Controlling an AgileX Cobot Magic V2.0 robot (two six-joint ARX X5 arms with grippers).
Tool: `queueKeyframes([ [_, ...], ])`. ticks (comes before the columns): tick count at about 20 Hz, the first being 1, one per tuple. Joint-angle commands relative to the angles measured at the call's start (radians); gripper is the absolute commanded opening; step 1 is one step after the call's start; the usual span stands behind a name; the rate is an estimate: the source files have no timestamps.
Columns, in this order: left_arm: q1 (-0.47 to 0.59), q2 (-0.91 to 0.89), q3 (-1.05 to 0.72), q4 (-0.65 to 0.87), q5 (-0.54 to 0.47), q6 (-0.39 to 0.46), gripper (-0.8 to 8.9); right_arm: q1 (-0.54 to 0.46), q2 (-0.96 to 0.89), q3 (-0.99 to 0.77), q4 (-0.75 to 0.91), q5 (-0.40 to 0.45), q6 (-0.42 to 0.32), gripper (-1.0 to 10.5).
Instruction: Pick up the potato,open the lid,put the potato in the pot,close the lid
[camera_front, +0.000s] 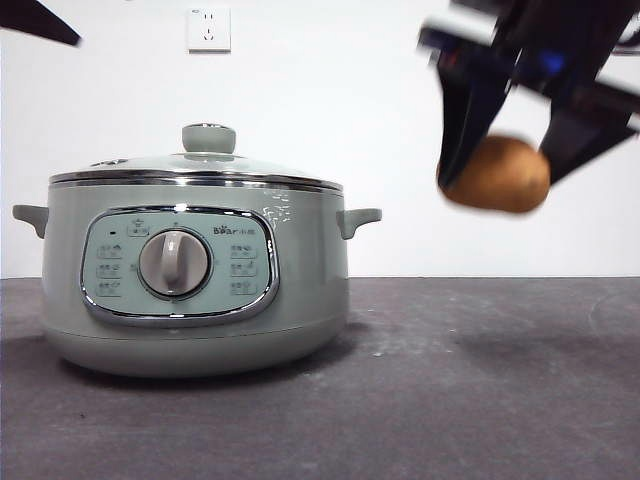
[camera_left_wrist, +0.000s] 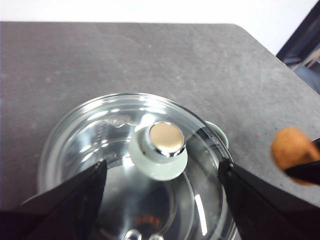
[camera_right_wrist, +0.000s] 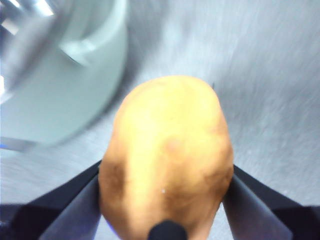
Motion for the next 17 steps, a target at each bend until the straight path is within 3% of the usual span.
queueKeyframes([
  [1,-0.041,0.061,0.003,0.051,-0.029,0.011,3.76,0.0,-0.06,0.0,-0.022,0.007,-0.008,-0.1],
  [9,-0.211,0.246,0.003,0.228,-0.218,0.013,3.76,0.0,-0.122,0.0,-0.095,0.058,-0.007,-0.1],
  [12,-0.235,0.295,0.003,0.262,-0.28,0.039,3.75,0.0,-0.122,0.0,-0.097,0.057,-0.007,-0.1],
  [17,-0.242,0.363,0.003,0.281,-0.304,0.059,3.72,0.0,-0.122,0.0,-0.097,0.057,-0.007,-0.1],
])
